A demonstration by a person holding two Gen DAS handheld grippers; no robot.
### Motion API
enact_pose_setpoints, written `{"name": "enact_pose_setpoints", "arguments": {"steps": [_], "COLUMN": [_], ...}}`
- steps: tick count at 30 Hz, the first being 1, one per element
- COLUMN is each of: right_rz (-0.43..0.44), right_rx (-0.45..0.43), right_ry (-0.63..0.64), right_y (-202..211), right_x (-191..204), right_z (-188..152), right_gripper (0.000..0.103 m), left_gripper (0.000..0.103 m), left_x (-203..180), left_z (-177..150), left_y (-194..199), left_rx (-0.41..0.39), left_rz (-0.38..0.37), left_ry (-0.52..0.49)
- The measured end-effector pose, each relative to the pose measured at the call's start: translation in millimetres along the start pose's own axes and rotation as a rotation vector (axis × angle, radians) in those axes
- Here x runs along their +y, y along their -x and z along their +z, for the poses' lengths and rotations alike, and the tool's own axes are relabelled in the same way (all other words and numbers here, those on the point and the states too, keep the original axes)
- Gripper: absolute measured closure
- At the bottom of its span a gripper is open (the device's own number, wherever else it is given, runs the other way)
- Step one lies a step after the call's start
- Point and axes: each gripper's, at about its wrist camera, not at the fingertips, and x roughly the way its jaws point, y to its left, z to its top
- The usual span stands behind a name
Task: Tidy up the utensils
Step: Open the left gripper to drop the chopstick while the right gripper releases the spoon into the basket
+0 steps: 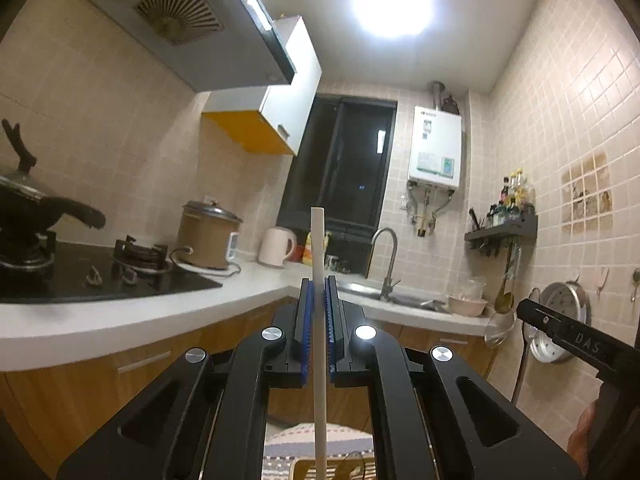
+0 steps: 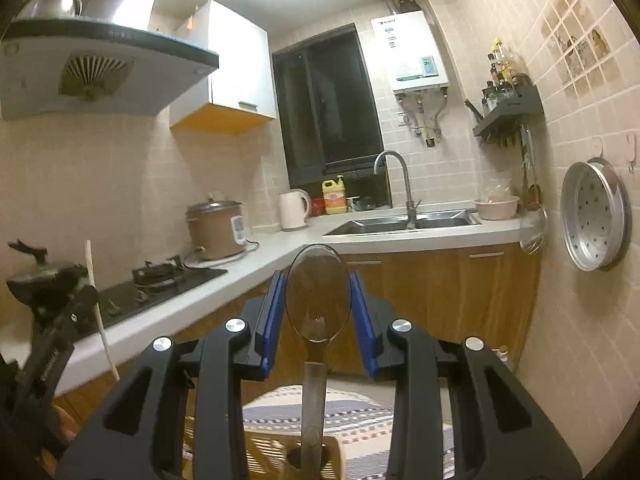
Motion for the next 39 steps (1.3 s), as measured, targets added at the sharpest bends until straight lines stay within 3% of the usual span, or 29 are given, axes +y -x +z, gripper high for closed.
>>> {"name": "enact_pose_setpoints", "arguments": {"steps": [8, 21, 24, 25, 26, 27, 31, 34, 37, 39], "right_rz": [-0.004, 0.018, 0.019, 0.023, 0.025, 0.022, 0.023, 0.025, 0.028, 0.042], "right_rx": [0.022, 0.059, 0.086, 0.094, 0.096, 0.098, 0.137, 0.173, 0.242, 0.315], "right_ry": [0.016, 0.060, 0.075, 0.071, 0.067, 0.068, 0.057, 0.060, 0.070, 0.076], "right_y": [-7.0, 7.8, 15.5, 20.9, 26.0, 29.9, 51.8, 70.5, 86.1, 94.7], "right_x": [-4.2, -1.6, -1.8, -2.8, -3.9, -3.9, -6.2, -6.3, -3.1, 0.4], "right_z": [-29.5, -49.6, -53.3, -55.3, -56.3, -57.1, -61.7, -64.9, -70.9, -78.6], "right_gripper": [0.073, 0.071, 0.061, 0.049, 0.047, 0.047, 0.047, 0.047, 0.047, 0.047], "left_gripper": [0.099, 0.095, 0.087, 0.084, 0.081, 0.075, 0.075, 0.075, 0.075, 0.074], "left_x": [17.9, 19.6, 21.1, 21.9, 22.5, 23.5, 30.2, 37.1, 42.8, 45.9], "left_z": [-27.7, -36.0, -35.3, -34.3, -33.2, -32.4, -27.1, -24.4, -28.3, -37.6], "left_y": [-6.7, 11.5, 23.4, 29.8, 34.0, 39.3, 62.0, 77.9, 86.7, 88.6], "left_rx": [0.062, 0.127, 0.127, 0.127, 0.129, 0.130, 0.147, 0.200, 0.312, 0.434], "left_rz": [0.059, 0.032, 0.047, 0.050, 0.049, 0.051, 0.056, 0.043, 0.003, -0.048], "left_ry": [0.031, -0.016, -0.040, -0.045, -0.047, -0.048, -0.039, -0.011, 0.021, 0.055]}}
